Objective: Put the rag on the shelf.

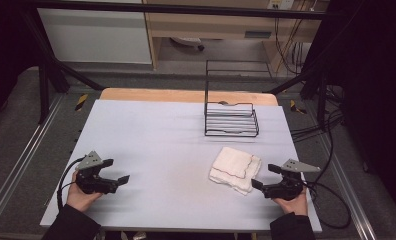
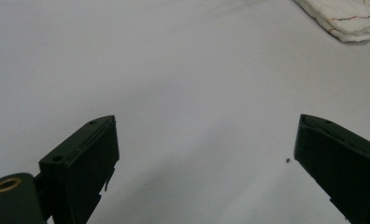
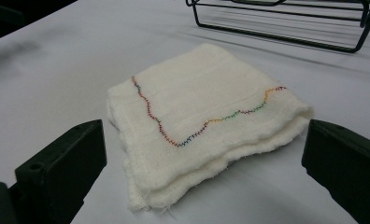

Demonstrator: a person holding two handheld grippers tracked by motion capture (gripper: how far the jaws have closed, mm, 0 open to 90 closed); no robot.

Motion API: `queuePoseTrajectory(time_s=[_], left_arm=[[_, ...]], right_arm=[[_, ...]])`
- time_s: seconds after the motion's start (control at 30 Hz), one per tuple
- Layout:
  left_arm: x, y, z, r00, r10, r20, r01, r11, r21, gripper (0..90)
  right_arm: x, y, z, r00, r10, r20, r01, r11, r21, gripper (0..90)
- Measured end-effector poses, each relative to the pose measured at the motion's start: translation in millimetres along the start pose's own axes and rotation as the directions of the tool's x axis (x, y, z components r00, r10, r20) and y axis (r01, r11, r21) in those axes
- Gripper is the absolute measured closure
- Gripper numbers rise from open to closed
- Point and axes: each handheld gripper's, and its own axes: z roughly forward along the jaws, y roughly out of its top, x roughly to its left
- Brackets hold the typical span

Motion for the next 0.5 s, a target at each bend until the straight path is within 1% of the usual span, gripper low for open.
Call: queuePoseTrajectory(time_s=[0.27,0.33,0.43,0.5], left_arm=[[-0.7,0.1,-0.8,1.0000,-0.001,-0.002,0.001,1.0000,0.000,6.5],[-0.9,-0.1,-1.2,1.0000,-0.001,-0.002,0.001,1.0000,0.000,6.5],[-1.8,-0.3,-1.3,1.0000,0.002,-0.003,-0.002,1.0000,-0.001,6.5],[-2.1,-0.5,-1.9,1.0000,0.005,-0.004,-0.005,1.0000,0.001,6.5]], right_arm=[[0.4,0.3,-0.1,1.0000,0.000,0.004,0.000,1.0000,0.005,0.6],[2.9,1.4,0.9,0.9998,-0.019,0.003,0.019,0.9996,0.018,0.7],[5.8,2.5,2.9,0.9996,-0.028,0.001,0.028,0.9993,0.026,1.0],[10.4,5.3,6.5,0.9991,-0.042,0.005,0.042,0.9981,0.046,1.3]])
